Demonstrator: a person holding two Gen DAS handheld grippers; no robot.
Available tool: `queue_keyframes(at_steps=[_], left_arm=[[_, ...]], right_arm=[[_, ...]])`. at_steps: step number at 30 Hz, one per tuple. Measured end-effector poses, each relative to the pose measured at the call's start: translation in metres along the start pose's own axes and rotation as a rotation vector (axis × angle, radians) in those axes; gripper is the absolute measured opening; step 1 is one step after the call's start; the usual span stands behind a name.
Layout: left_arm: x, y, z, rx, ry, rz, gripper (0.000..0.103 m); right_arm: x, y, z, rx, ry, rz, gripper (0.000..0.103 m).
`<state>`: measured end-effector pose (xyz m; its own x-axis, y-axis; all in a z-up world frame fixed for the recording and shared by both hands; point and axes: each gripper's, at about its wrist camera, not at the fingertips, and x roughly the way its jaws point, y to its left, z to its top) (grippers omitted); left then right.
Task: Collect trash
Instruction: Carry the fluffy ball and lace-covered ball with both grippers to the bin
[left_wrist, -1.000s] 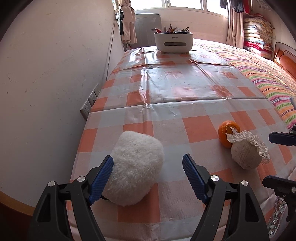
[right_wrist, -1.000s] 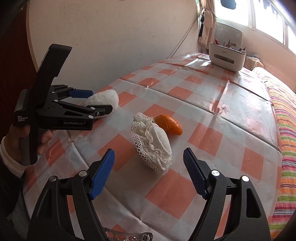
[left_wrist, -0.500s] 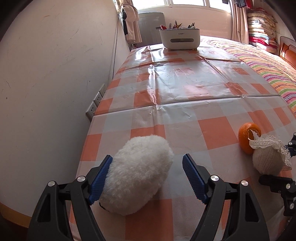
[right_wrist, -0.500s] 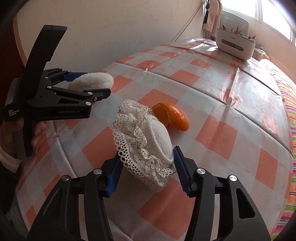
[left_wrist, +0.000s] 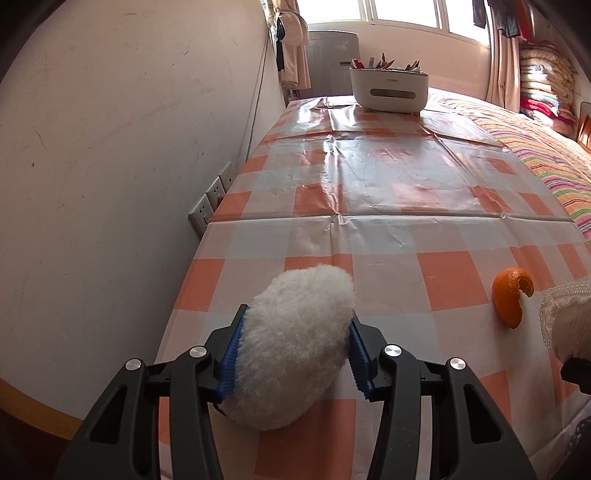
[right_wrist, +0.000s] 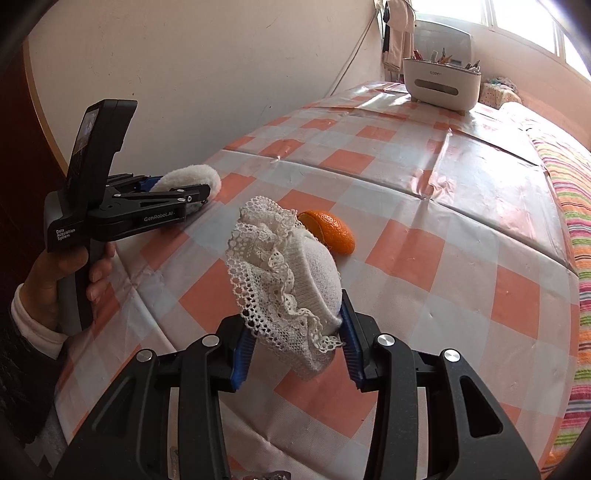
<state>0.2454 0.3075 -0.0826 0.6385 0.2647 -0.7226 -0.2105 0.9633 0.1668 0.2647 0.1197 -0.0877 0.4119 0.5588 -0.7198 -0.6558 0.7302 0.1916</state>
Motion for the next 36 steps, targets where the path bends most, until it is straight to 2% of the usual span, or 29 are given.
queue_keyframes(at_steps=[8,17,23,36], left_arm=[[-0.022,0.0,-0.008,-0.063,-0.004,-0.052,0.047],[-0.056,-0.007,-0.019,-0.099,-0.056,-0.042,0.047],[-0.078,-0.02,-0.03,-0.078,-0.088,-0.041,0.047],[-0.128,-0.047,-0.056,-0.063,-0.15,-0.091,0.047]], right_arm=[[-0.022,-0.003,-0.013,0.046,-0.032,0.008,0.04],[-0.038,-0.003,-0.032,0.089,-0.055,0.013,0.04],[-0.051,-0.009,-0.045,0.12,-0.074,-0.011,0.04],[-0.093,-0.013,-0.061,0.131,-0.15,-0.059,0.04]])
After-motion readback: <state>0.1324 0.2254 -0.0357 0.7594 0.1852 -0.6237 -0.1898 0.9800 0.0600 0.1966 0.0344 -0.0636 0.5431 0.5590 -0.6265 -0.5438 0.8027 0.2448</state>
